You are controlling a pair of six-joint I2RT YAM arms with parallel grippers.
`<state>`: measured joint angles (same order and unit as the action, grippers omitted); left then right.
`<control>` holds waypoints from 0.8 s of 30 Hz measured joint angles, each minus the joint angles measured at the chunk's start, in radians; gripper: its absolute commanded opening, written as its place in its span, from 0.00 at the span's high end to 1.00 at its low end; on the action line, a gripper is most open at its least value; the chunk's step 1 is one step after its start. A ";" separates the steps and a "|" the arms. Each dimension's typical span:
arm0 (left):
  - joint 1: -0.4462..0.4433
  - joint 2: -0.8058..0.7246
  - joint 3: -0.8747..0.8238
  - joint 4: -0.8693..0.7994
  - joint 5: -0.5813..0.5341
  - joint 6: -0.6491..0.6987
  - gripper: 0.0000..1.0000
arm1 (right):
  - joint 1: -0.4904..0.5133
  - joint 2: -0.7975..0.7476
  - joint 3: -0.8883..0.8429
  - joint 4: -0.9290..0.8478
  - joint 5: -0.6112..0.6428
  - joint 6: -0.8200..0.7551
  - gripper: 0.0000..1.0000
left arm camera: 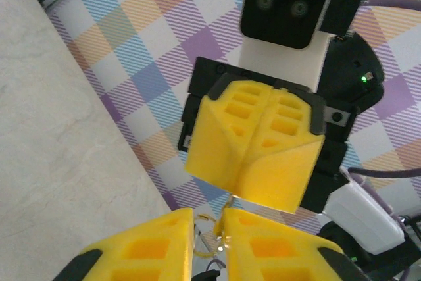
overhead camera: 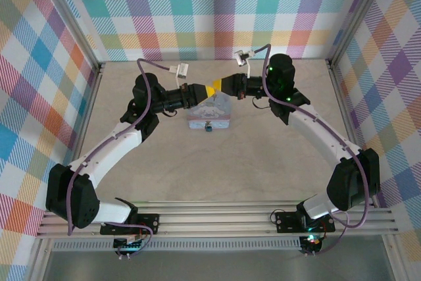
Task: Unlock a padlock with a key
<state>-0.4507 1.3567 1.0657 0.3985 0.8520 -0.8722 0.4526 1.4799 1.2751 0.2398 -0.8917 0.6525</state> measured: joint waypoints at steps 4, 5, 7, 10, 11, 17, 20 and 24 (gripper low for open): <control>-0.001 0.003 0.009 -0.002 0.005 0.001 0.86 | 0.000 0.000 0.000 0.008 0.001 0.008 1.00; -0.001 0.004 0.012 -0.003 0.008 0.000 0.82 | 0.000 0.000 0.000 0.007 0.001 0.010 1.00; -0.002 0.008 0.016 -0.005 0.013 -0.002 0.79 | 0.002 0.000 0.000 0.007 0.001 0.014 1.00; -0.002 0.013 0.020 -0.003 0.023 0.000 0.90 | 0.003 0.000 0.000 0.011 0.001 0.014 1.00; -0.003 0.016 0.024 -0.003 0.029 0.000 0.95 | 0.003 0.000 0.000 0.011 0.002 0.016 1.00; -0.002 0.024 0.039 -0.008 0.033 0.006 1.00 | -0.001 0.000 0.000 0.022 0.009 0.021 1.00; -0.002 0.024 0.047 -0.035 0.028 0.034 1.00 | -0.001 0.000 0.000 0.017 0.019 0.022 0.83; -0.002 0.013 0.051 -0.122 0.018 0.104 1.00 | 0.005 -0.002 0.000 -0.027 0.078 0.024 0.58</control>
<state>-0.4530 1.3693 1.1168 0.2768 0.8700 -0.7681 0.4572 1.4784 1.2751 0.2131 -0.8135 0.6765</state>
